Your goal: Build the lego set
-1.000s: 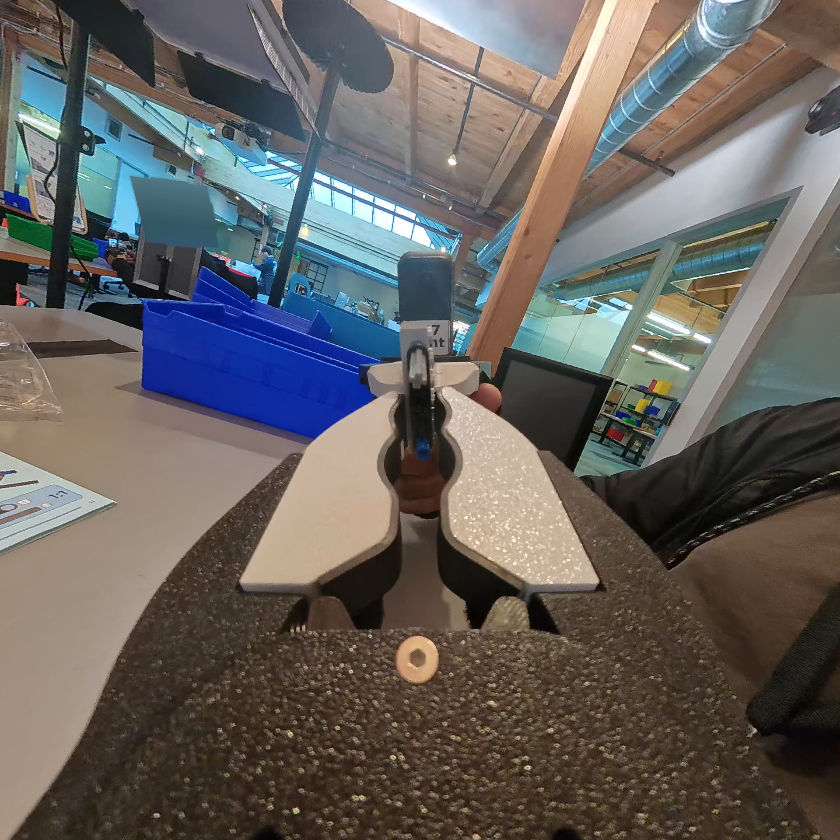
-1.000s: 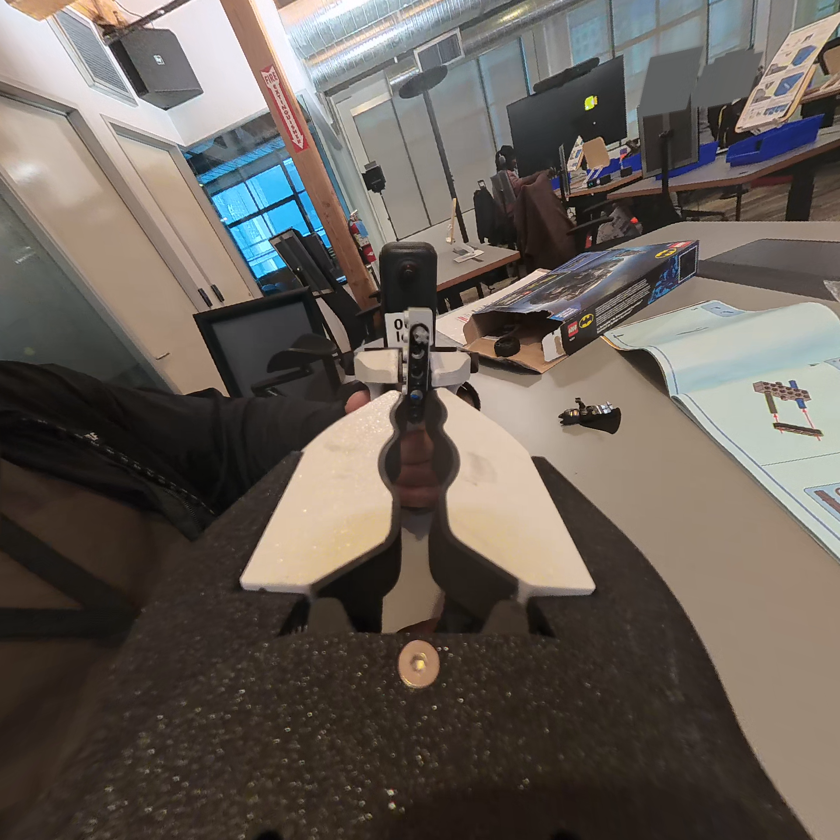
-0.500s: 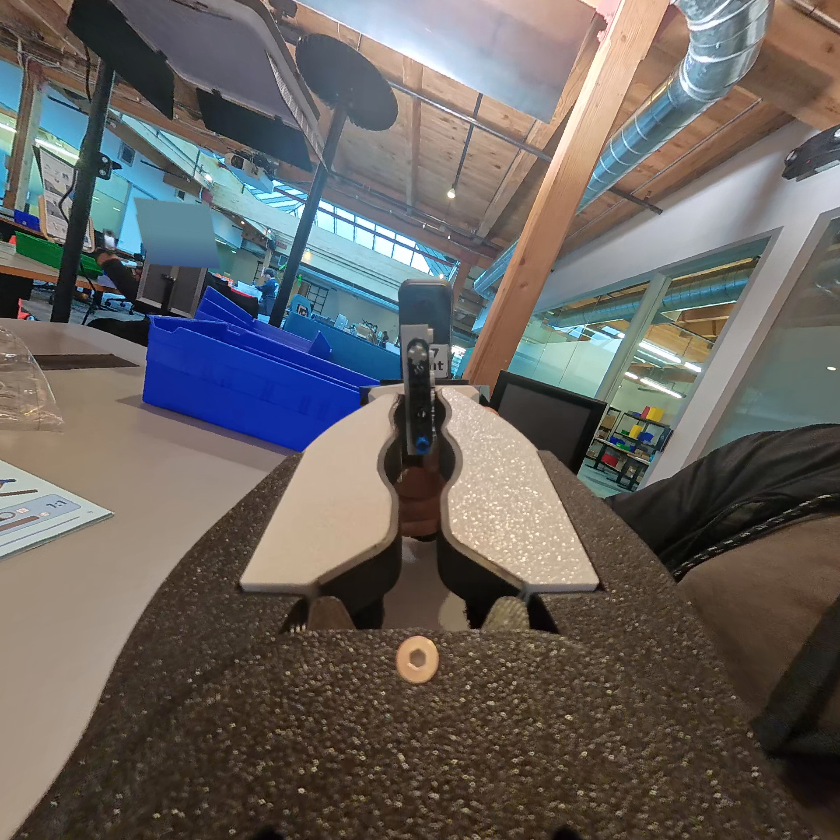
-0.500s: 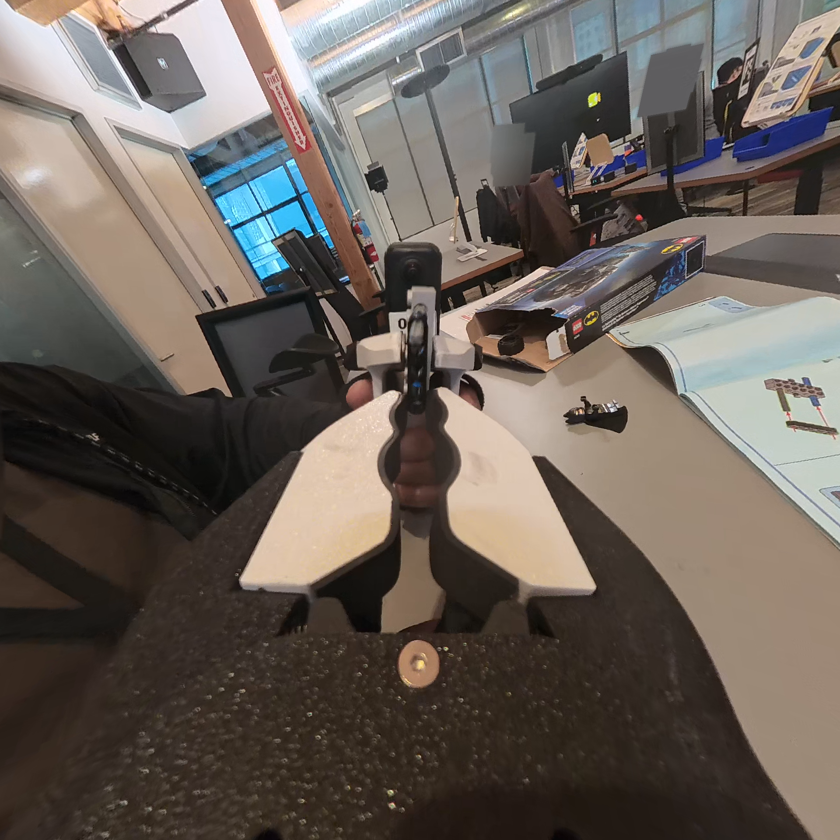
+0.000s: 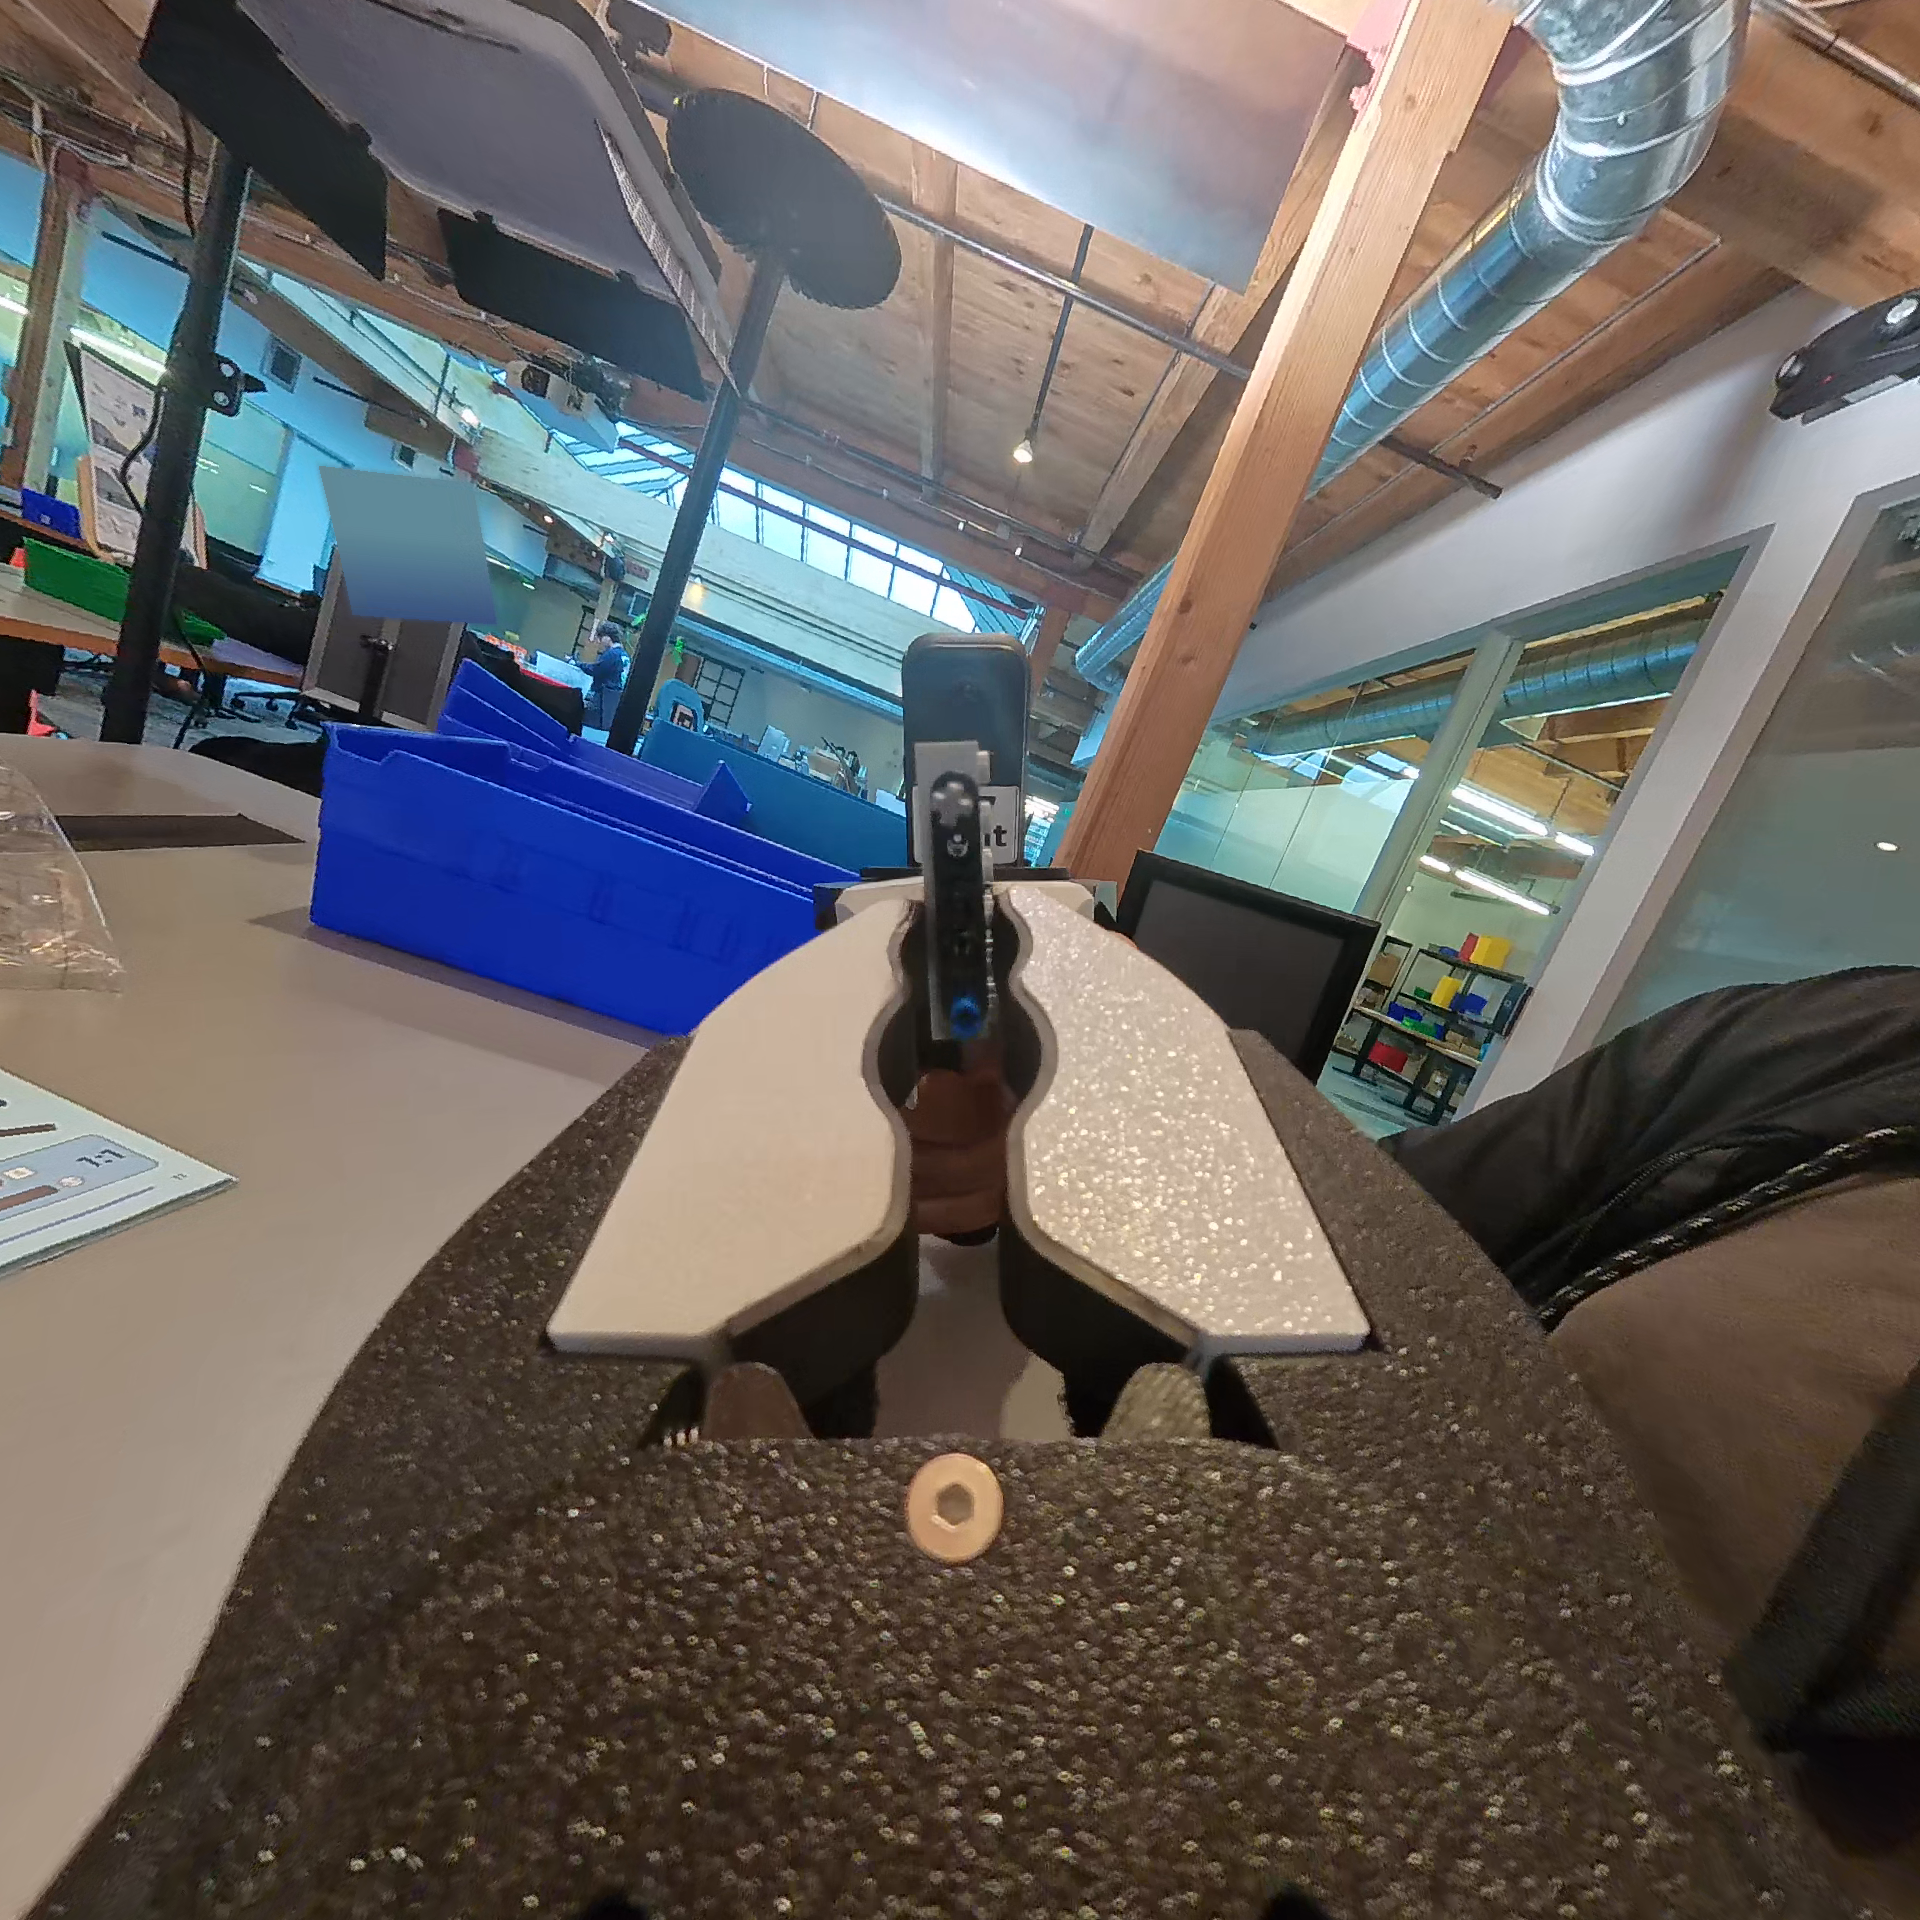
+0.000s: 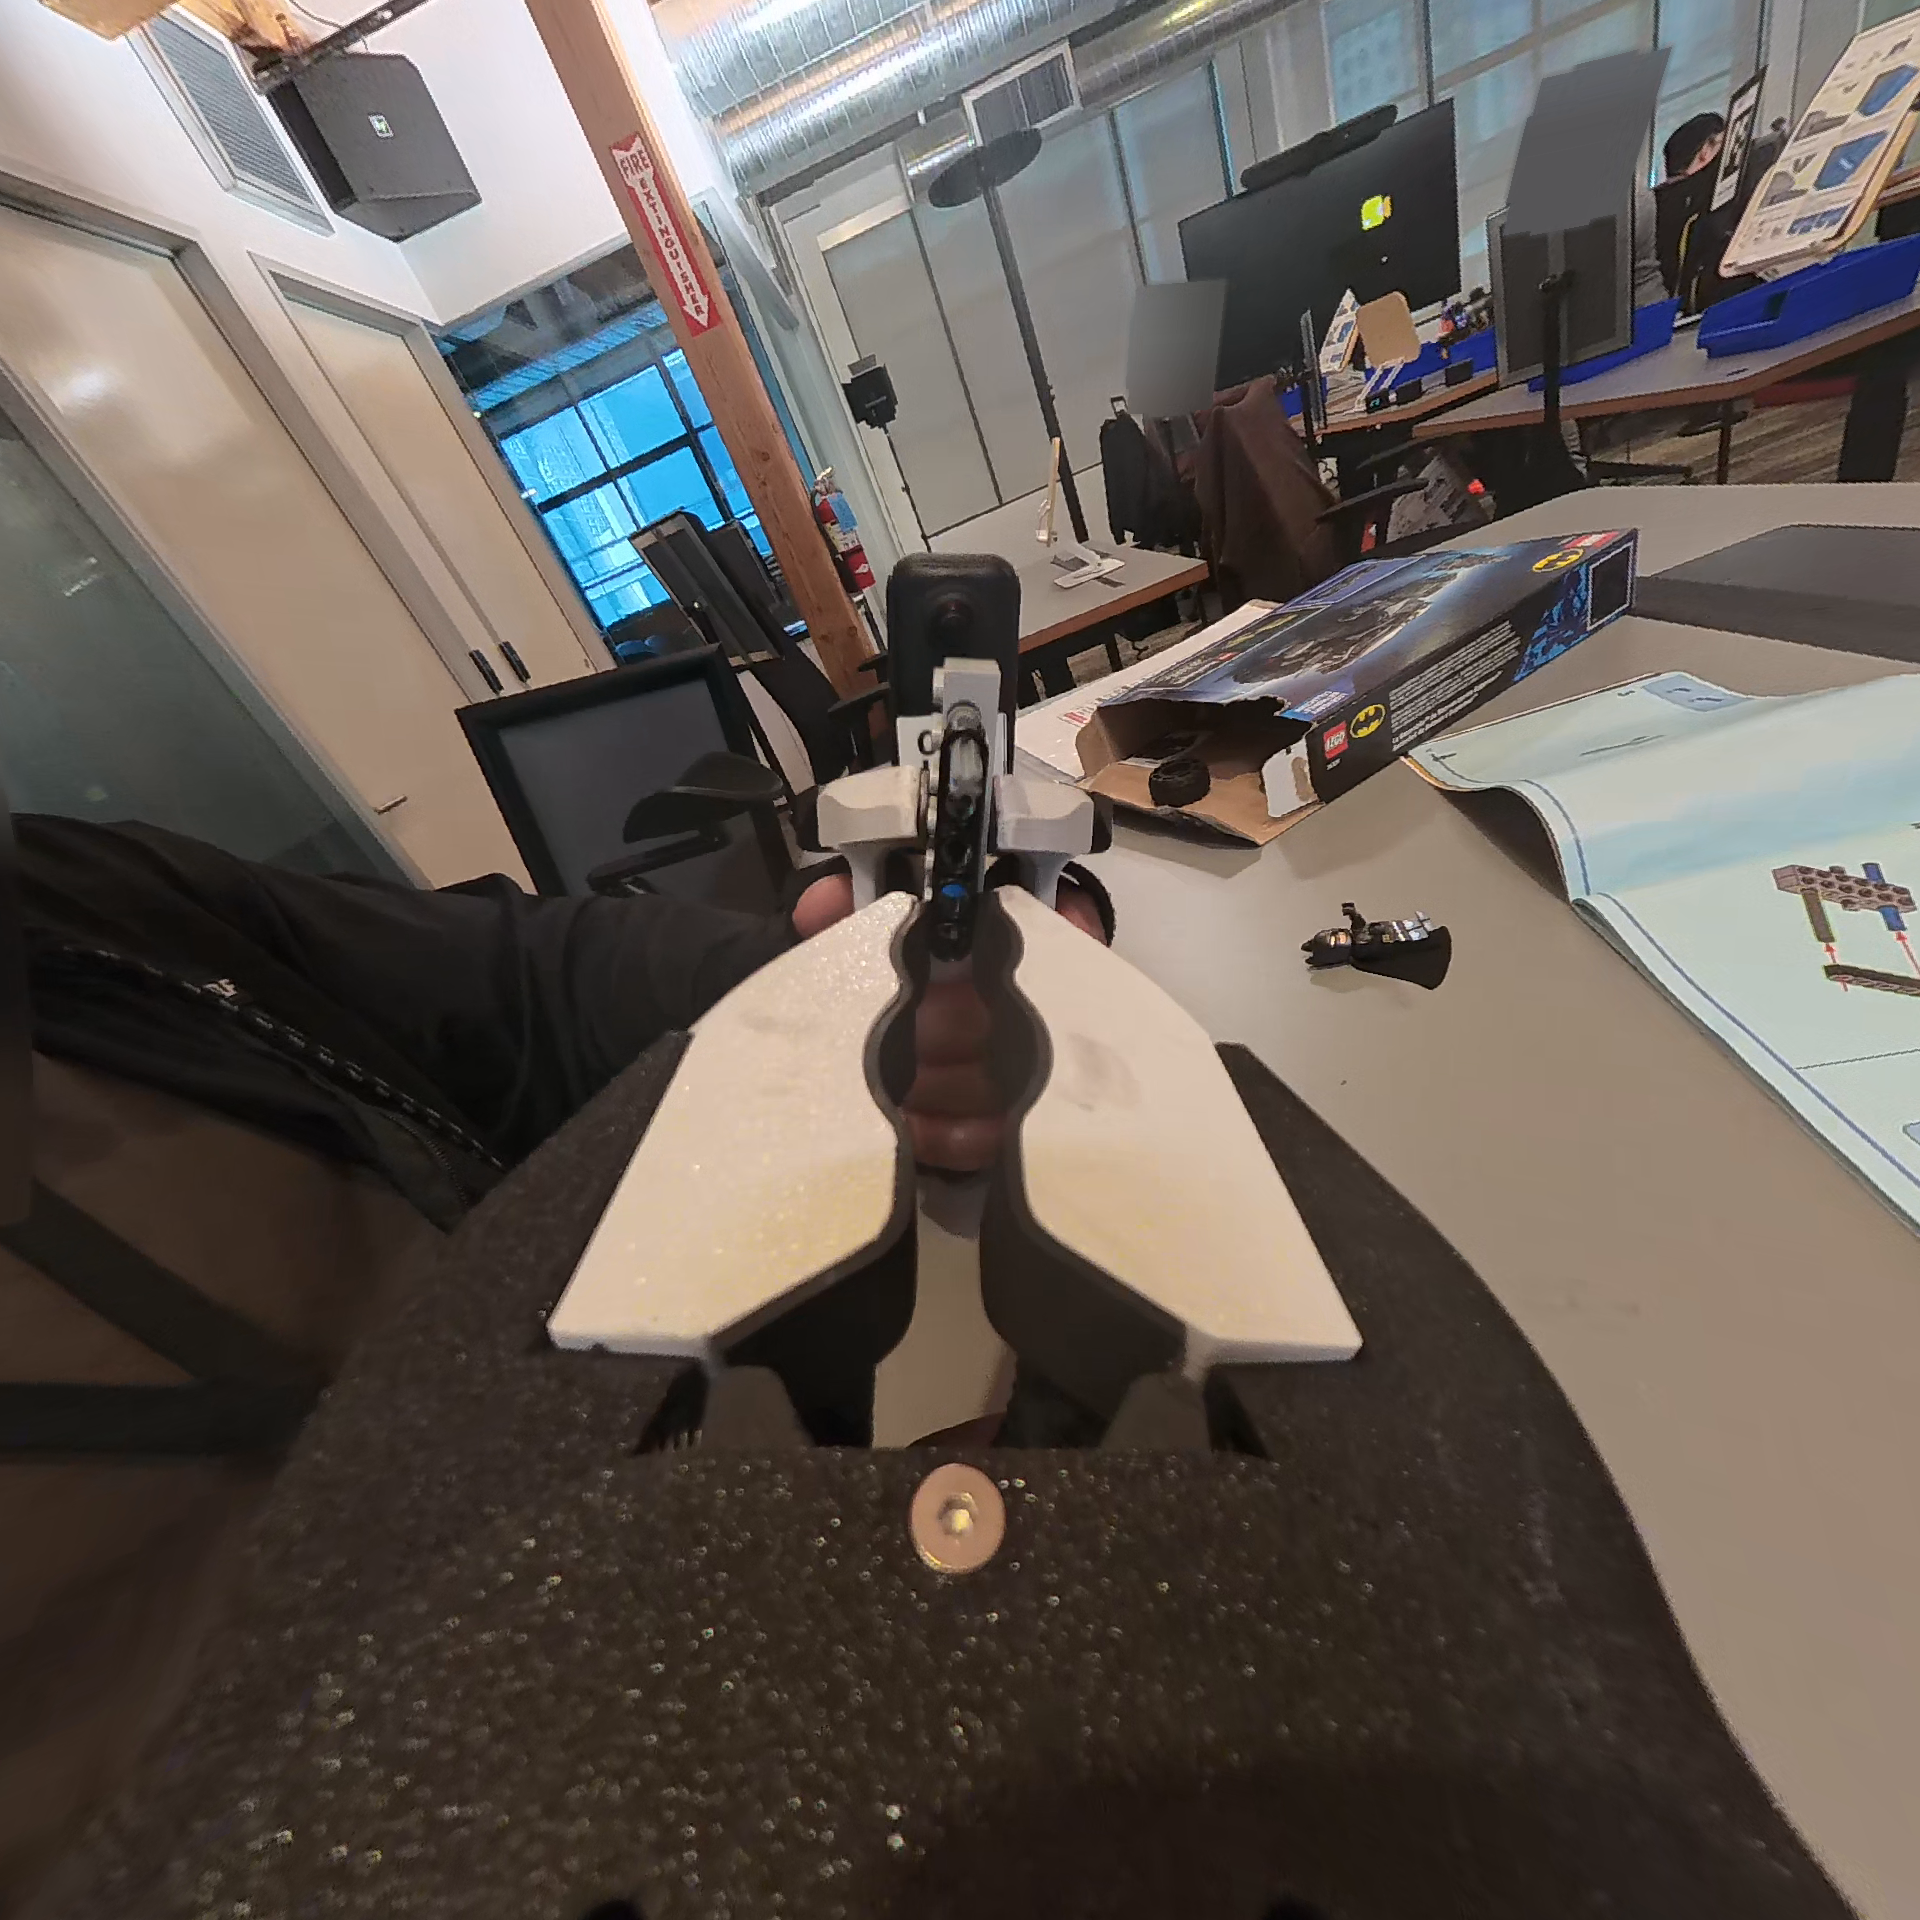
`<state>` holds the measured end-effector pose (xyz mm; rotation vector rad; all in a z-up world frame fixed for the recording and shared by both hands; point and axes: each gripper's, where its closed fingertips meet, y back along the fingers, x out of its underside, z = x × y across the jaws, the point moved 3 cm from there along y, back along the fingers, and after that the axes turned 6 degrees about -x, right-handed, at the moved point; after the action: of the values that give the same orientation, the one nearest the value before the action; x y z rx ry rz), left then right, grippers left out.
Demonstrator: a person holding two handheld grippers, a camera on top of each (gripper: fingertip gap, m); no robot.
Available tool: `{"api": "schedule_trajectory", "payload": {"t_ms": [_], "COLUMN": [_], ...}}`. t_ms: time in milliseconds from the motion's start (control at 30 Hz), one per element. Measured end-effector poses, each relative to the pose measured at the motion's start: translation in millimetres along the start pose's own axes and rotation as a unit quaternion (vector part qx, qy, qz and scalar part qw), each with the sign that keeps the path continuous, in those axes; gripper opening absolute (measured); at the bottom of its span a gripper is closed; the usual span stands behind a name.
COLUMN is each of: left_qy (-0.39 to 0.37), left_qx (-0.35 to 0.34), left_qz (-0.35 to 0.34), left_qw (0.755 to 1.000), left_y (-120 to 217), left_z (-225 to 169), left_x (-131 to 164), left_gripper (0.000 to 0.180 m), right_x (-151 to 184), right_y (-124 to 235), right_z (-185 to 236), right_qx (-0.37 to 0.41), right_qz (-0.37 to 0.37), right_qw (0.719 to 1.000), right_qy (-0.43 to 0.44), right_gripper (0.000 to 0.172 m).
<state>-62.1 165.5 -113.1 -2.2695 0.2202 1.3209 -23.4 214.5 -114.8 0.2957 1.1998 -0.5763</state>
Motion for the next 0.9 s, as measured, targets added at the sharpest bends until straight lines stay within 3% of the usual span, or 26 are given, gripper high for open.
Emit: {"api": "schedule_trajectory", "payload": {"t_ms": [267,733,900], "left_qy": [-0.006,0.003,-0.011], "left_qx": [-0.008,-0.05,-0.087], "left_qz": [0.011,0.044,0.061], "left_qw": [1.0,0.998,0.994], "left_y": [-2.8,-2.6,0.7], "left_z": [0.4,16.0,25.8], "left_x": [4.7,12.9,11.5], "left_gripper": [0.011,0.011,0.012], "right_x": [6.1,15.1,30.2], "right_y": [-6.7,-0.9,3.8], "right_z": [-0.6,-17.4,-26.2], "right_qx": [0.023,0.06,0.07], "right_qz": [0.029,0.063,0.117], "right_qw": [0.999,0.996,0.991], "right_qy": [0.029,0.007,-0.013], "right_gripper": [0.008,0.008,0.008]}}
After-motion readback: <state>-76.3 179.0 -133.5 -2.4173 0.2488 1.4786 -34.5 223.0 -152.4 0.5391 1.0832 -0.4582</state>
